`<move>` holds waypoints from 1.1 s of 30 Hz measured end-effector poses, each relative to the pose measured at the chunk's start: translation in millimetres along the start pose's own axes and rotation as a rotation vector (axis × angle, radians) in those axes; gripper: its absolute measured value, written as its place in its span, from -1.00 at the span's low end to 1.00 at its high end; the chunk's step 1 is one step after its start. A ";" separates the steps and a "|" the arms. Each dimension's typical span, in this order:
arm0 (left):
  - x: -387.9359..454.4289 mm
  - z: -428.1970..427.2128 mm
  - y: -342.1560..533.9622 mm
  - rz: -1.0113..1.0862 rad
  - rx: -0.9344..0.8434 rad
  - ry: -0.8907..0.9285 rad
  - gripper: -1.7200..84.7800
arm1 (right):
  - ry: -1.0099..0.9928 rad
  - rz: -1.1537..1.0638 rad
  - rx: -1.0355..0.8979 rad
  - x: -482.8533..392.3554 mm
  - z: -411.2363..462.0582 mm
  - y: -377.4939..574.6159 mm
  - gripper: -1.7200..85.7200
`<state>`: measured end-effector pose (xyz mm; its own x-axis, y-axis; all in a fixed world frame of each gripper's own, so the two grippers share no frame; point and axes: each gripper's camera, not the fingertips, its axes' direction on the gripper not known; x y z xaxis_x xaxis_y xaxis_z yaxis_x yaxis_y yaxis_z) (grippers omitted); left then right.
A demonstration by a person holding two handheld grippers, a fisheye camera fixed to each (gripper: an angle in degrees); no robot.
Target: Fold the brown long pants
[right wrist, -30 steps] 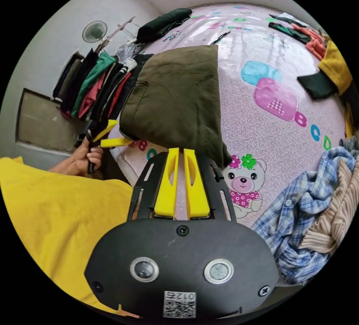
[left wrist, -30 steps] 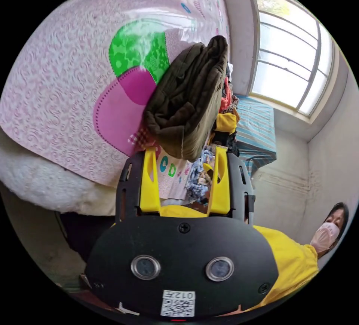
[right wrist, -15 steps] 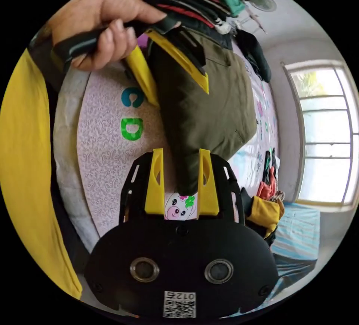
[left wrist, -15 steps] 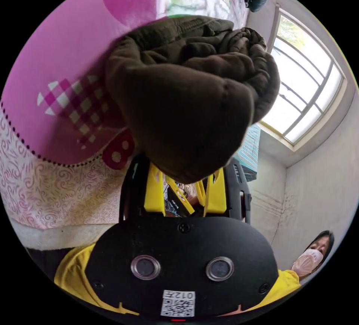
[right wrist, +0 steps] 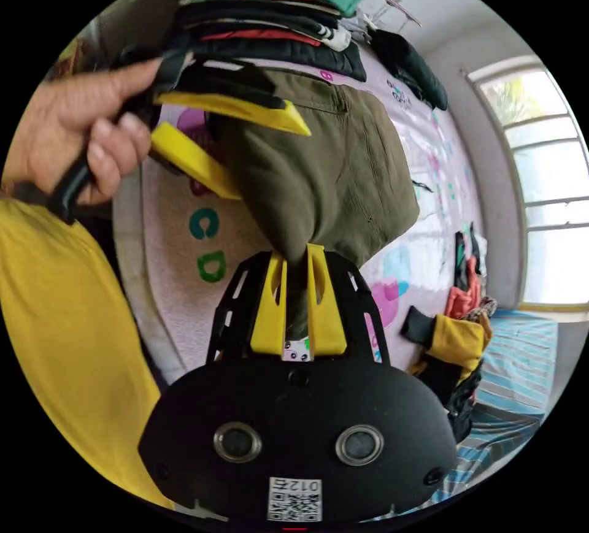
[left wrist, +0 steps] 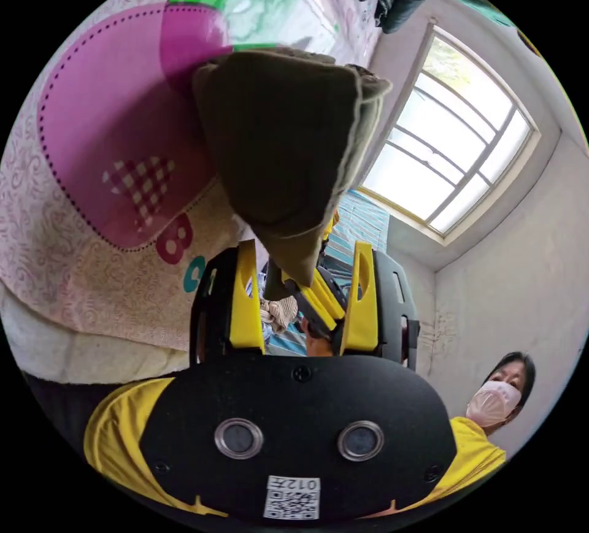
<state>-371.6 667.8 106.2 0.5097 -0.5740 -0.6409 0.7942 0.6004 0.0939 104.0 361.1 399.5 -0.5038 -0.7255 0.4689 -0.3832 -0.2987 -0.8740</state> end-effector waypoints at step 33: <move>5.8 -232.8 -99.0 0.100 -0.346 -0.328 -0.88 | -1.290 0.606 0.208 261.9 338.4 20.5 -0.47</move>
<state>-524.3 734.6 -84.2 0.6997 -0.6156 -0.3626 0.6074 0.7798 -0.1517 226.2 -44.9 461.2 0.5368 -0.7818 -0.3171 -0.1937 0.2516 -0.9482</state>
